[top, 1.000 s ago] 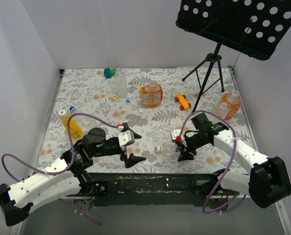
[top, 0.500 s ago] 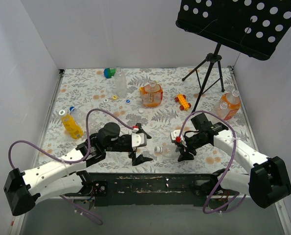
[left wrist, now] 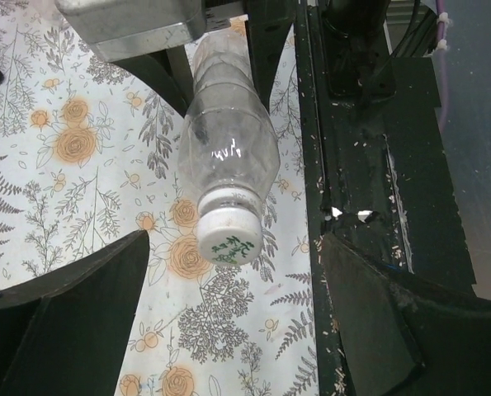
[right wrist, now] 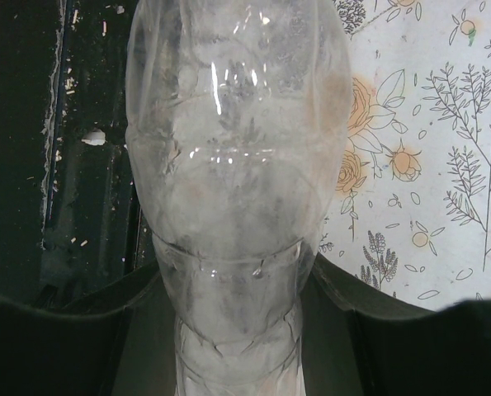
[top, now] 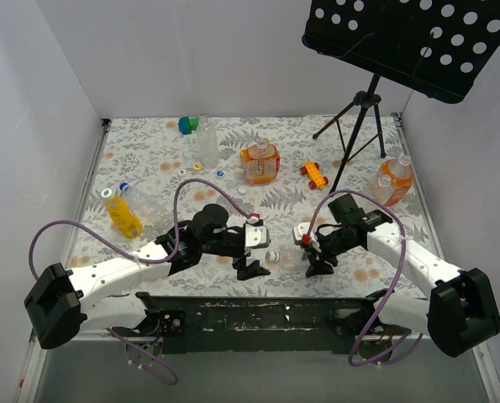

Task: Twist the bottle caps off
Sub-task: Unscrew the bottle cap from the plastic bottle.

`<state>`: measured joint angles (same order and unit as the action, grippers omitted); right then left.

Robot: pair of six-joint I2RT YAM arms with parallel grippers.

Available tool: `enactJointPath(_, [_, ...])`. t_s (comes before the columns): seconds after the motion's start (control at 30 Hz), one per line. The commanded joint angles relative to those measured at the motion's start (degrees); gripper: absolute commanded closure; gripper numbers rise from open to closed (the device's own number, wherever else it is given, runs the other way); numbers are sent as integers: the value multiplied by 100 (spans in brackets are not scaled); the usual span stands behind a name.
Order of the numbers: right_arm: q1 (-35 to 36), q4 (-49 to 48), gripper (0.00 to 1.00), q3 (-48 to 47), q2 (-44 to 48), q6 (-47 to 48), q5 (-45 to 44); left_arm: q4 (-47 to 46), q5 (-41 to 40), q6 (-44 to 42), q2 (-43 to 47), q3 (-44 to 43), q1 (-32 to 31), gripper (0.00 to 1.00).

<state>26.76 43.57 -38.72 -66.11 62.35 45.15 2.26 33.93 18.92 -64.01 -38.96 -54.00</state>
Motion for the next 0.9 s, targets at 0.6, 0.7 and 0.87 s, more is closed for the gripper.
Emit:
enactJointPath(0.6, [39,81,94,-22,19,67,108,-639,-53,508,-270,38,21,46])
enactJointPath(0.7, [39,90,94,-22,19,67,100,-622,-80,499,-288,38,21,50])
enactJointPath(0.87, [40,90,94,-22,19,67,100,-587,-89,481,-340,38,12,59])
